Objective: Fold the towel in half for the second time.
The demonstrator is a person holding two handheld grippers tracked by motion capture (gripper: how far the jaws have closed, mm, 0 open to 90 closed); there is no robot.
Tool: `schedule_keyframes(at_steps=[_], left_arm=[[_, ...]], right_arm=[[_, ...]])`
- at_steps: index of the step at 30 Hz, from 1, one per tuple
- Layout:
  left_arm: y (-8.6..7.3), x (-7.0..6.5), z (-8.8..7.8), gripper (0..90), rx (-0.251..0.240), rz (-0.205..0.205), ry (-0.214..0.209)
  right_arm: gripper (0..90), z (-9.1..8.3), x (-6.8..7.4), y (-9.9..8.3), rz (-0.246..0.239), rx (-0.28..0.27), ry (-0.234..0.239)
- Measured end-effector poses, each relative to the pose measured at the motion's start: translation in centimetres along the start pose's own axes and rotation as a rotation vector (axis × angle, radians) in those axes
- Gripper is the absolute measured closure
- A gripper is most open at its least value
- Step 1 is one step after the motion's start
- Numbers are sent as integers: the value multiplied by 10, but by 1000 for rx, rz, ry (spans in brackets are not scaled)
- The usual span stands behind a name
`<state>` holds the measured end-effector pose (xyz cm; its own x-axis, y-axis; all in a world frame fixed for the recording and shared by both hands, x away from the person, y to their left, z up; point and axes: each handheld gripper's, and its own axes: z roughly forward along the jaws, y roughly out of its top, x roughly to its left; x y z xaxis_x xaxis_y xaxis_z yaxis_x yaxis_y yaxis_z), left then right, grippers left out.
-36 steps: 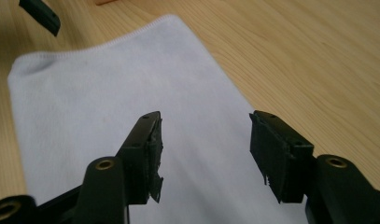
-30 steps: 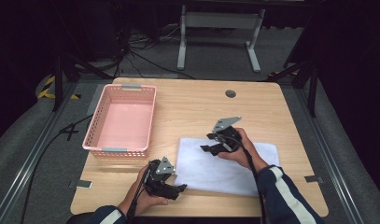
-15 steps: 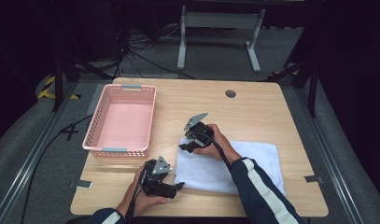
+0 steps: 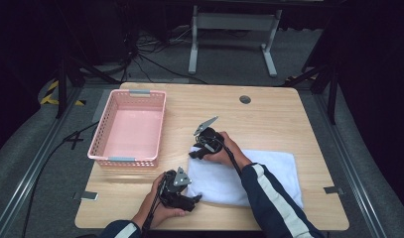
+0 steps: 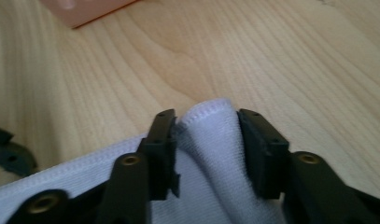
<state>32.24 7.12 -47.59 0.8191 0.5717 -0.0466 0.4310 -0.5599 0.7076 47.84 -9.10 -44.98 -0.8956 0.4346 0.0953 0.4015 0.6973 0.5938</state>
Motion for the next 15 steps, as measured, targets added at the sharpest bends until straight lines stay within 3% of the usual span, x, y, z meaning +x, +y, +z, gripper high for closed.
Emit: schedule_keyframes(at_steps=[3,4,5,7,10,13,15], left_arm=[[2,-2,1,168,0,20,6],[2,-3,1,351,-13,21,-3],[3,-3,0,351,-16,19,-11],[4,-2,-2,554,-9,37,-9],[3,5,-7,748,4,16,-15],[-1,9,-17,779,51,24,-16],[-3,11,-20,786,55,21,-12]], right_arm=[[670,1,3,2,-18,12,13],[731,0,4,2,-20,19,19],[731,0,4,2,-20,19,19],[762,0,6,4,-48,24,19],[780,3,13,10,-81,39,9],[784,8,23,18,-111,32,12],[786,10,26,20,-119,28,5]])
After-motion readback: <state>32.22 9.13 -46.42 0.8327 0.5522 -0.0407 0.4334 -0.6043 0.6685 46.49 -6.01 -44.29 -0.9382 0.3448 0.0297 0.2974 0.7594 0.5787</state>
